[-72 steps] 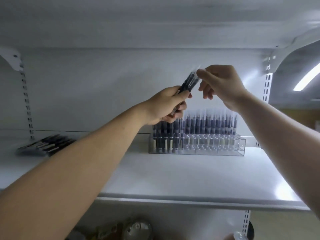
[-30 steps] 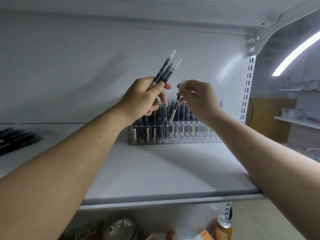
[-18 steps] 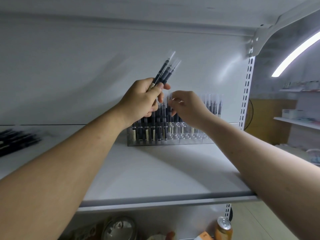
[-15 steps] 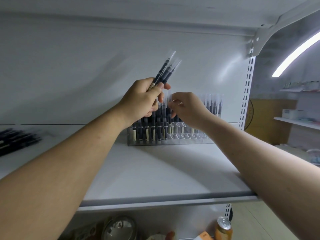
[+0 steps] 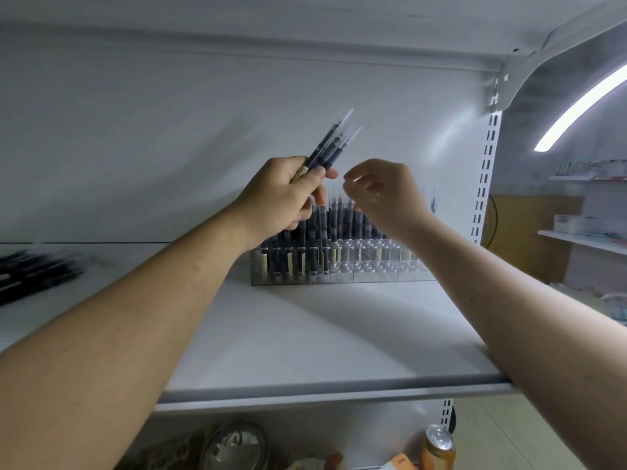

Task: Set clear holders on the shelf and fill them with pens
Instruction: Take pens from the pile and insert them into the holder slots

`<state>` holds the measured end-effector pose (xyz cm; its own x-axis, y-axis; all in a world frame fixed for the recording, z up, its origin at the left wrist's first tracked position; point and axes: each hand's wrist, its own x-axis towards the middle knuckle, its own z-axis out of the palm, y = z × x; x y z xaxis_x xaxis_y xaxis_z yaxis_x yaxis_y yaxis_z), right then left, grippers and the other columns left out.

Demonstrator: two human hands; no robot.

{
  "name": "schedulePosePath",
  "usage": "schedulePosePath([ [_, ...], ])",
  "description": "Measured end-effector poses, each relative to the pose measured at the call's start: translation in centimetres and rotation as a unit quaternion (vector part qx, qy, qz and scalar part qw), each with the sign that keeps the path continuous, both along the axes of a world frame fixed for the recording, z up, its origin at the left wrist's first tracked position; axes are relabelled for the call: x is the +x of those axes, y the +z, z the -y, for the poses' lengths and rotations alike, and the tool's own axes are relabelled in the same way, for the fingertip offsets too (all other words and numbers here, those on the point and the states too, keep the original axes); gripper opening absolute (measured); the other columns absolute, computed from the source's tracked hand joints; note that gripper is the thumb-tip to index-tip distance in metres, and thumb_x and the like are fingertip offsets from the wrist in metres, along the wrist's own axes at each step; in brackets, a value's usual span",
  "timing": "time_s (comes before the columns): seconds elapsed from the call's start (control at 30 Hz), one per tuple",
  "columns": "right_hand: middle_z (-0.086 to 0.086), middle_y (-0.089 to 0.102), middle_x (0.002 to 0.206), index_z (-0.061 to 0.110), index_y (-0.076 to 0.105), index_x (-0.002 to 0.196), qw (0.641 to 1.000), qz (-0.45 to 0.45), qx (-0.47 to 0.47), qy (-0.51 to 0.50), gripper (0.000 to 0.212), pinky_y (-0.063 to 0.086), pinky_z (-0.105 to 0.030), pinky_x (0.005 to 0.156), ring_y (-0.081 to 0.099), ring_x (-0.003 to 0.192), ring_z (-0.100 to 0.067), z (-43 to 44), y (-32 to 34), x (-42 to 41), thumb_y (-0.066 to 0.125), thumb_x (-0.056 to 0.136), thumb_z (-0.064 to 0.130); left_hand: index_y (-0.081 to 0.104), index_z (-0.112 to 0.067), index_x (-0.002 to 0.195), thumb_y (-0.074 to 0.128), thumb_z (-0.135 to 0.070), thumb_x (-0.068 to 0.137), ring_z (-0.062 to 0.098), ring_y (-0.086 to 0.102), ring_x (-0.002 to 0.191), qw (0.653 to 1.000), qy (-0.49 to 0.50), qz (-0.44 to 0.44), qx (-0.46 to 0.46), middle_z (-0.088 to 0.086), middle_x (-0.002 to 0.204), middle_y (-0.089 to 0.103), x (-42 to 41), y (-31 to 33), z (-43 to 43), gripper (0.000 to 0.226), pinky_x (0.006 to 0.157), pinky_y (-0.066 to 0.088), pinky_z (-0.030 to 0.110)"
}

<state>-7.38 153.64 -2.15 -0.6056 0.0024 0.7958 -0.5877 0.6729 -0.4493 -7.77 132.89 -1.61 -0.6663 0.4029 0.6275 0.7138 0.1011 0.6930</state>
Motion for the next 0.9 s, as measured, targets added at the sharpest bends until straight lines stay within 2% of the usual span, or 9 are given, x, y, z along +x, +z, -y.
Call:
schedulePosePath([
  [0.1,-0.003,0.079,0.093,0.014,0.076,0.11,0.988,0.019,-0.099,0.113,0.016,0.057,-0.028,0.066,0.073,0.075,-0.017,0.0,0.6,0.8,0.068,0.097,0.01,0.067,-0.009,0.119,0.047,-0.02,0.112,0.013,0.038,0.049,1.0,-0.005,0.009,-0.004,0.006,0.079,0.062,-0.1,0.0,0.0,0.024,0.046,0.029,0.028],
  [0.2,-0.007,0.077,0.094,0.008,0.075,0.111,0.955,0.071,-0.194,0.213,0.015,0.047,-0.032,0.066,0.067,0.081,-0.022,0.2,0.7,1.3,0.069,0.098,0.013,0.067,-0.007,0.117,0.047,-0.02,0.112,0.014,0.038,0.049,1.0,-0.01,0.019,-0.006,0.007,0.08,0.063,-0.1,-0.1,-0.1,0.025,0.046,0.028,0.029],
  [0.33,-0.008,0.074,0.093,0.005,0.076,0.111,0.947,0.085,-0.209,0.228,0.029,0.047,-0.037,0.071,0.066,0.082,-0.023,0.2,0.6,1.3,0.071,0.099,0.03,0.066,-0.005,0.117,0.047,-0.019,0.112,0.014,0.038,0.052,0.999,-0.025,0.027,-0.013,0.007,0.082,0.065,0.0,0.0,-0.2,0.025,0.046,0.03,0.028],
  [0.43,-0.008,0.073,0.091,0.006,0.075,0.102,0.947,0.091,-0.214,0.222,0.026,0.047,-0.038,0.072,0.066,0.082,-0.022,0.3,0.7,1.3,0.07,0.098,0.032,0.065,-0.002,0.118,0.046,-0.019,0.112,0.013,0.039,0.052,0.998,-0.036,0.038,-0.022,0.008,0.083,0.068,0.2,0.0,-0.3,0.026,0.047,0.03,0.027],
  [0.5,-0.011,0.072,0.092,0.002,0.073,0.102,0.941,0.096,-0.227,0.232,0.025,0.048,-0.033,0.069,0.067,0.082,-0.022,0.3,0.8,1.4,0.067,0.101,0.026,0.065,-0.004,0.119,0.046,-0.019,0.112,0.014,0.042,0.053,0.998,-0.035,0.041,-0.026,0.008,0.084,0.073,0.4,0.0,-0.3,0.025,0.047,0.031,0.027],
  [0.6,-0.018,0.07,0.088,-0.007,0.068,0.105,0.914,0.099,-0.291,0.266,0.022,0.051,-0.029,0.063,0.07,0.079,-0.025,0.3,1.0,1.7,0.056,0.106,0.011,0.063,-0.004,0.122,0.045,-0.021,0.113,0.019,0.051,0.056,0.999,-0.019,0.026,-0.036,0.011,0.092,0.078,0.7,0.2,-0.2,0.026,0.045,0.034,0.026],
  [0.73,-0.013,0.067,0.078,-0.003,0.063,0.099,0.887,0.074,-0.373,0.262,0.019,0.049,-0.029,0.061,0.068,0.069,-0.023,0.1,1.5,1.8,0.046,0.104,0.003,0.064,-0.006,0.117,0.045,-0.022,0.113,0.025,0.056,0.056,0.999,0.015,-0.011,-0.043,0.012,0.091,0.078,0.9,0.4,0.0,0.025,0.042,0.037,0.028],
  [0.8,-0.011,0.066,0.079,-0.002,0.063,0.103,0.895,0.056,-0.379,0.228,0.019,0.047,-0.029,0.061,0.067,0.064,-0.018,-0.2,1.6,1.7,0.044,0.104,0.002,0.066,-0.008,0.115,0.045,-0.023,0.112,0.022,0.053,0.052,0.998,0.028,-0.024,-0.043,0.01,0.084,0.075,0.9,0.5,0.1,0.026,0.042,0.037,0.027],
  [0.9,-0.009,0.071,0.083,0.001,0.064,0.112,0.944,0.036,-0.296,0.141,0.019,0.051,-0.029,0.061,0.071,0.068,-0.018,-0.5,1.4,1.4,0.046,0.107,0.006,0.066,-0.004,0.115,0.045,-0.022,0.113,0.014,0.044,0.047,0.999,0.029,-0.03,-0.03,0.008,0.071,0.06,0.9,0.5,0.1,0.028,0.042,0.034,0.023],
])
